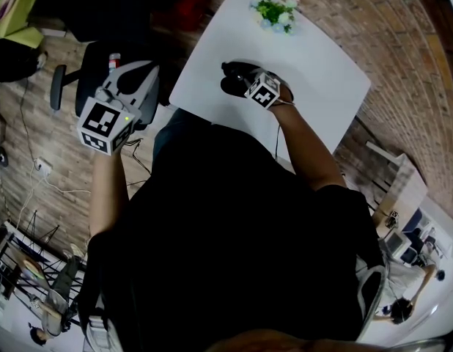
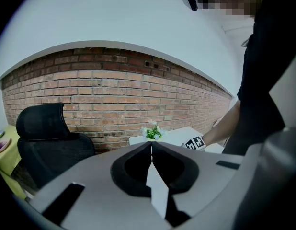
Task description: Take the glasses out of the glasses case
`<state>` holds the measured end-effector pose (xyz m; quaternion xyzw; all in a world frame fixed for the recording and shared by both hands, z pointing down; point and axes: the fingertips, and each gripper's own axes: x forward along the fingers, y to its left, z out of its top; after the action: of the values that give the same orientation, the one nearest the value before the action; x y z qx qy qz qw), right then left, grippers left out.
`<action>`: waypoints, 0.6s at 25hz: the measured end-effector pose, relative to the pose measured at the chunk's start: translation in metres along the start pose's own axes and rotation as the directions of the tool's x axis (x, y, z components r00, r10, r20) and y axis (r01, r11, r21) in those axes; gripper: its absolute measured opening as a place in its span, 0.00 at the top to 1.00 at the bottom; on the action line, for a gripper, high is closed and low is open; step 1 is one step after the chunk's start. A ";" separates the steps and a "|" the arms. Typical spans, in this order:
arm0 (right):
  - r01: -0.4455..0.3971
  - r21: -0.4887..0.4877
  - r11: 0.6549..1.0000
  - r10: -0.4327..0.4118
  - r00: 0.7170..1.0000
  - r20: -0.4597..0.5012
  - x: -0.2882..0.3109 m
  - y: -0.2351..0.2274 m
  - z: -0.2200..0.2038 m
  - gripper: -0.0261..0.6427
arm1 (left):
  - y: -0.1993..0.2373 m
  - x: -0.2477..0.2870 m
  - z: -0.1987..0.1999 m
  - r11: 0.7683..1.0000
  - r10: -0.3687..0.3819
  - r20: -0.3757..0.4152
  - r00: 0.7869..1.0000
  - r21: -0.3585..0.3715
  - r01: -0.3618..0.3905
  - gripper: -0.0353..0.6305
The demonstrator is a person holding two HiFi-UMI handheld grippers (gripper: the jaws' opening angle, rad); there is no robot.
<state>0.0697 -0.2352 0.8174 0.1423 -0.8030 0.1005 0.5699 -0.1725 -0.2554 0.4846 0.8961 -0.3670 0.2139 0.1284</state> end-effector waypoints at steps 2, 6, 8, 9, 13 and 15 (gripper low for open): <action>0.009 0.003 1.000 -0.009 1.000 0.009 -0.005 0.000 0.001 0.92 | -0.004 -0.002 0.002 1.000 0.004 0.006 1.000 0.004 -0.004 0.93; 0.024 0.010 1.000 -0.024 0.999 0.029 -0.014 -0.001 0.000 0.92 | -0.014 -0.009 0.008 1.000 0.010 0.021 1.000 -0.007 -0.010 0.93; 0.025 0.026 0.999 -0.026 0.998 0.052 -0.019 0.000 -0.001 0.92 | -0.019 -0.011 0.010 1.000 0.009 0.032 0.999 -0.009 -0.009 0.93; 0.026 0.034 0.999 -0.028 0.998 0.061 -0.022 0.001 -0.001 0.92 | -0.022 -0.013 0.011 1.000 0.010 0.035 0.999 -0.006 -0.009 0.93; 0.045 0.048 0.998 -0.048 0.996 0.081 -0.033 0.000 -0.005 0.92 | -0.031 -0.019 0.011 1.000 0.016 0.039 0.999 0.000 -0.016 0.93; 0.043 0.066 0.997 -0.050 0.994 0.095 -0.039 0.000 -0.006 0.92 | -0.037 -0.021 0.011 1.000 0.018 0.035 0.999 0.000 -0.018 0.93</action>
<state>0.0874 -0.2282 0.7824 0.1838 -0.8224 0.1059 0.5279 -0.1563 -0.2211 0.4622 0.8963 -0.3773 0.1995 0.1200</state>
